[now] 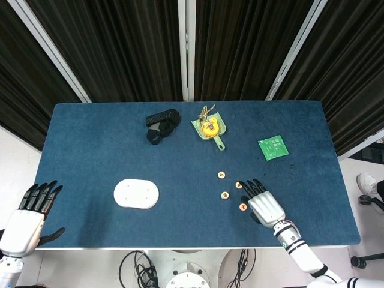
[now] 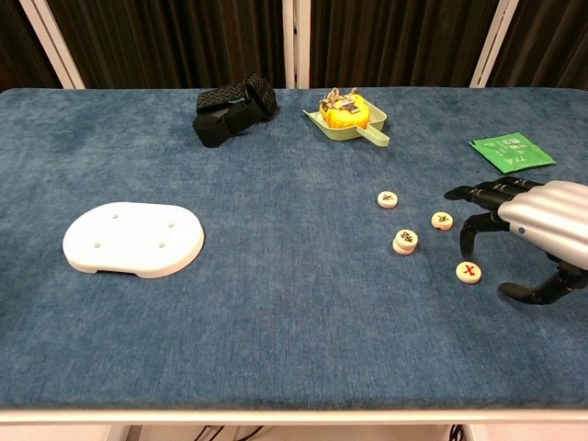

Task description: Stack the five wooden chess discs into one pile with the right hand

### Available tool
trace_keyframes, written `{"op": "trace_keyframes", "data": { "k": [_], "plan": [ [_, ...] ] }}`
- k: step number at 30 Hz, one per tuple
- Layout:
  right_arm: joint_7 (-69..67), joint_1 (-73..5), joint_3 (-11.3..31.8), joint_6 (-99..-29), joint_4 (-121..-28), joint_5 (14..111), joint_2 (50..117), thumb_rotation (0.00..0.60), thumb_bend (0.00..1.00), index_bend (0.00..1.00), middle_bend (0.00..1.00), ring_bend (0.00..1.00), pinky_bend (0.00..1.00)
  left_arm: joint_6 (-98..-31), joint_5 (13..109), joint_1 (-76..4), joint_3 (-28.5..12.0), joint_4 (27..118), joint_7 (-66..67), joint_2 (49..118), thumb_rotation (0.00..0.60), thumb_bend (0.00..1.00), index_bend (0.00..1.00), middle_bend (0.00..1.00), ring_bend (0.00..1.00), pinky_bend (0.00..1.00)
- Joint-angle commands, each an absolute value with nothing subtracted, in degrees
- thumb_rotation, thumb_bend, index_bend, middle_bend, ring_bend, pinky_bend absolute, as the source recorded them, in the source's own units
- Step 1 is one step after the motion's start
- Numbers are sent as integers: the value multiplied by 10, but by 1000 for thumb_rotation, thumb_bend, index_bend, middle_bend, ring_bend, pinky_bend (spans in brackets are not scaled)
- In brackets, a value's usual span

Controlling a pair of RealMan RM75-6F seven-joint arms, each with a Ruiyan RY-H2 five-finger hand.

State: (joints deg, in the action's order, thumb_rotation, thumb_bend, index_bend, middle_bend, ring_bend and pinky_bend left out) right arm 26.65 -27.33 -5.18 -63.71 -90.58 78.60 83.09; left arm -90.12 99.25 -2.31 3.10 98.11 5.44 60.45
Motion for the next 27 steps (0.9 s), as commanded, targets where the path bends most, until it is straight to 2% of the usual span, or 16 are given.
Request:
{"op": "trace_keyframes", "data": {
  "k": [1,13,27],
  "plan": [
    [263,-273,-49,-634,-900,790,837,600,244,364,0,0,0,-901,991,-23,31,981,53,604,600,60,0,0,0,0],
    [269,-275,-30,-614,-876,781,862,600,244,420,4,0,0,-901,986,-22,30,981,48,602,600,60,0,0,0,0],
    [261,-268,-20,-624,-865,793,870,600,264,506,15,0,0,-898,985,-23,31,983,50,601,600,60,0,0,0,0]
  ]
}}
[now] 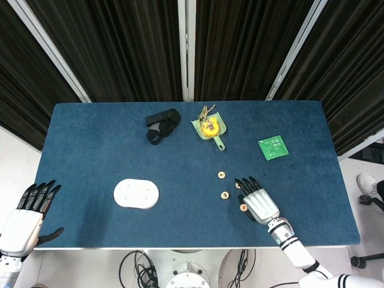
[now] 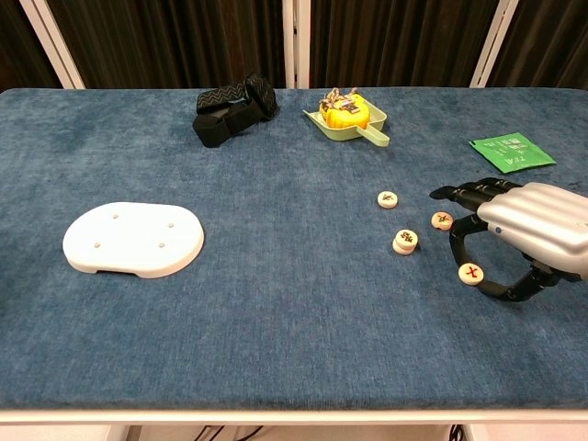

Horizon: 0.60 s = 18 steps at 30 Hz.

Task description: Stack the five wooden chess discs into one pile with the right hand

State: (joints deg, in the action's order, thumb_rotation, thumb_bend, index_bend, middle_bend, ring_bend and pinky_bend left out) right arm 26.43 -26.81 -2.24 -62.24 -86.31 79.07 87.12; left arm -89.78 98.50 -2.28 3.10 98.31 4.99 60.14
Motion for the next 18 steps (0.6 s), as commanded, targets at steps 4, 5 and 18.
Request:
{"op": "trace_keyframes", "data": {
  "k": [4,5,18],
  "plan": [
    [254,-272,-9,-627,-881,798,859,600,263,506,15,0,0,-898,986,-23,31,984,51,601,600,60,0,0,0,0],
    [255,-274,-6,-627,-886,799,857,600,263,506,15,0,0,-898,986,-23,31,984,52,601,600,60,0,0,0,0],
    [332,-330,53,-577,-910,736,872,600,262,506,19,0,0,-904,991,-21,32,983,51,601,600,60,0,0,0,0]
  ]
}}
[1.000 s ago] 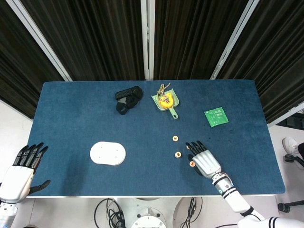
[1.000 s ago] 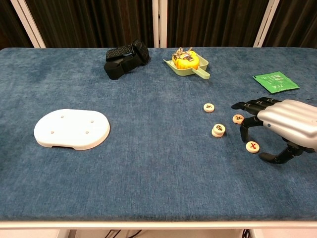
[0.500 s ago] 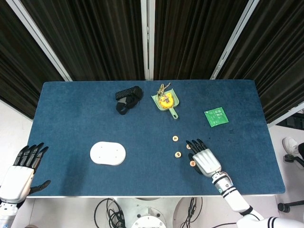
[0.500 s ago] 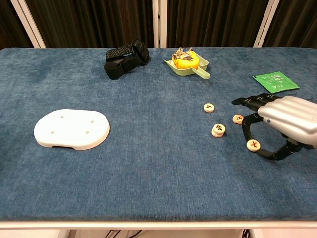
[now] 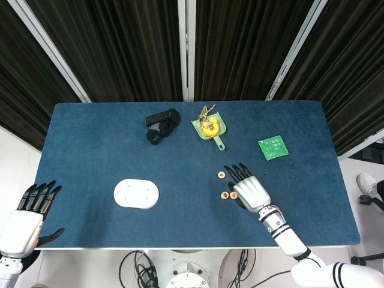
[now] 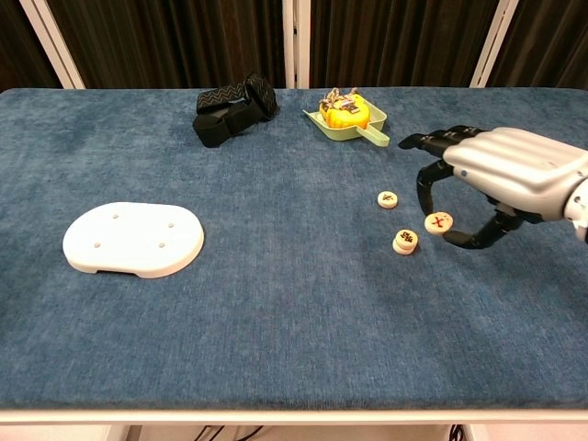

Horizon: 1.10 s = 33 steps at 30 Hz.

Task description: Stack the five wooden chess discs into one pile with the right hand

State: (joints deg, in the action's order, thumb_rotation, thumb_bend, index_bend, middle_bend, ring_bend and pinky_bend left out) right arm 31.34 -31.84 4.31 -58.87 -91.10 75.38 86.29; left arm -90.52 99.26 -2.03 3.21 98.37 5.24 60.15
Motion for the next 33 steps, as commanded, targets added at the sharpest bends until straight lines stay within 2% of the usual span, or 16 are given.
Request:
{"op": "trace_keyframes", "data": {
  "k": [1,14,33],
  "plan": [
    [340,-334,55,-573,-910,727,876,600,262,507,19,0,0,-904,990,-21,31,983,49,601,600,60,0,0,0,0],
    [378,-356,57,-561,-912,677,893,600,263,507,19,0,0,-903,988,-22,31,981,41,599,600,60,0,0,0,0],
    [387,-370,46,-566,-912,653,897,600,260,500,19,0,0,-900,986,-23,31,980,39,598,600,60,0,0,0,0]
  ]
}}
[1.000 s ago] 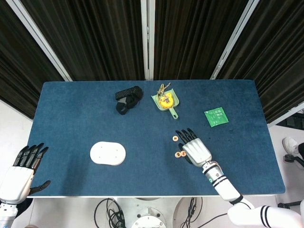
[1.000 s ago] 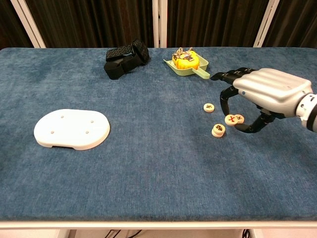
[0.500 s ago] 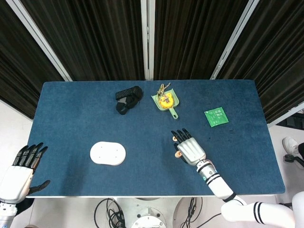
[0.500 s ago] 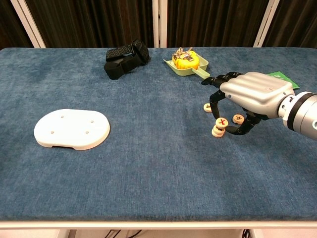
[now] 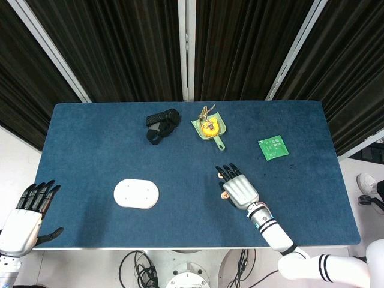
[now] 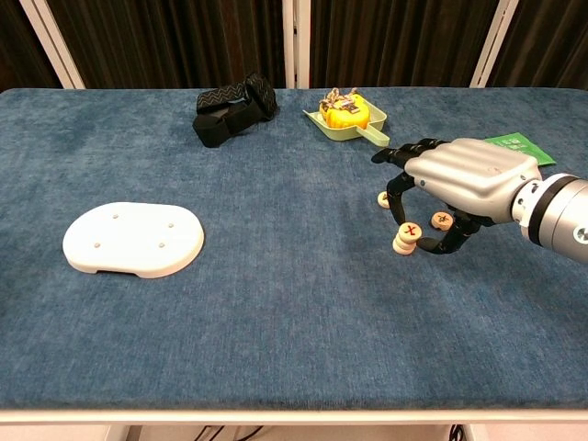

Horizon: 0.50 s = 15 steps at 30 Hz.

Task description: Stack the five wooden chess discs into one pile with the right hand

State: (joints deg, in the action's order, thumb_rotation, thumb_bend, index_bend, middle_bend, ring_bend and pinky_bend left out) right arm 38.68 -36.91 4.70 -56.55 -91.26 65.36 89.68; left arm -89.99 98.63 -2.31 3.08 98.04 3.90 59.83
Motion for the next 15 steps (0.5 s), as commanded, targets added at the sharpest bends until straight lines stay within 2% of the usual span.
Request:
{"op": "trace_keyframes", "data": {
  "k": [1,15],
  "plan": [
    [388,-370,45,-566,-911,652,898,600,260,497,19,0,0,-900,986,-23,31,980,39,598,600,59,0,0,0,0],
    [388,-376,40,-569,-911,640,897,600,258,431,17,0,0,-894,982,-26,31,979,36,598,600,60,0,0,0,0]
  ]
}}
